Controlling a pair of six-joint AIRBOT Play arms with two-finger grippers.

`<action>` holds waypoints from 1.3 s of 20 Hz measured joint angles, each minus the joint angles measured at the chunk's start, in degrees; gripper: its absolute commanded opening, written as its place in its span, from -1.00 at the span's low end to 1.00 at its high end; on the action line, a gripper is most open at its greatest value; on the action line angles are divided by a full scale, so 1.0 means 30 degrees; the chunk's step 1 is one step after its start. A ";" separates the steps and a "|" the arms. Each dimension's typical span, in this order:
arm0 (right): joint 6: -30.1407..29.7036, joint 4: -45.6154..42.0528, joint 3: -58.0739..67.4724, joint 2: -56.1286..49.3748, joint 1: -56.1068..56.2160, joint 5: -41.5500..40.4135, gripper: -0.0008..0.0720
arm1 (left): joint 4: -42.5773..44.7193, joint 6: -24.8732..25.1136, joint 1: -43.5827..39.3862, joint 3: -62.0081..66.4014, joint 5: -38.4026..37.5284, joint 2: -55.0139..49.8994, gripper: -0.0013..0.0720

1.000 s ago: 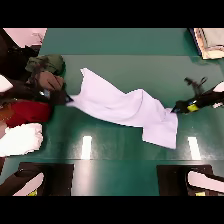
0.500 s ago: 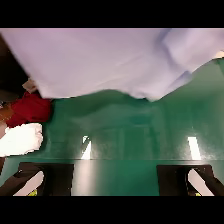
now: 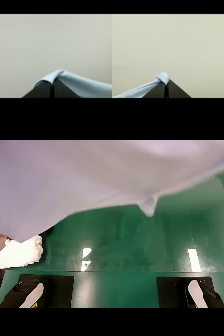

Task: Fold the shirts.

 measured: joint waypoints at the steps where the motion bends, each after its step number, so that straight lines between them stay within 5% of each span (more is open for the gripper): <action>1: 0.0277 0.0022 0.0678 -0.0262 -0.0299 0.0561 -0.95 | -0.0175 -0.0015 0.0000 -0.0022 -0.0073 0.0109 -0.91; 9: 0.3031 -0.0452 -0.0634 -0.4911 0.0546 0.6870 -0.95 | 0.0969 -0.1486 0.0000 -0.7970 -0.3599 -0.1464 -0.90; 14: 0.4313 -0.4459 -0.4408 -1.0127 0.4911 0.9530 -0.95 | 0.1195 -0.1501 -0.0029 -1.3223 -0.5450 -0.6222 -0.90; 20: 0.4881 -0.6120 -0.4809 -1.6079 0.7825 0.6535 -0.95 | -0.1341 0.1537 -0.0029 -1.4717 -0.2674 -1.2531 -0.90; 26: 0.5027 -0.6535 -0.3213 -1.8170 0.8553 0.1741 -0.95 | -0.4175 0.4969 -0.0029 -1.4316 0.1195 -1.4535 -0.90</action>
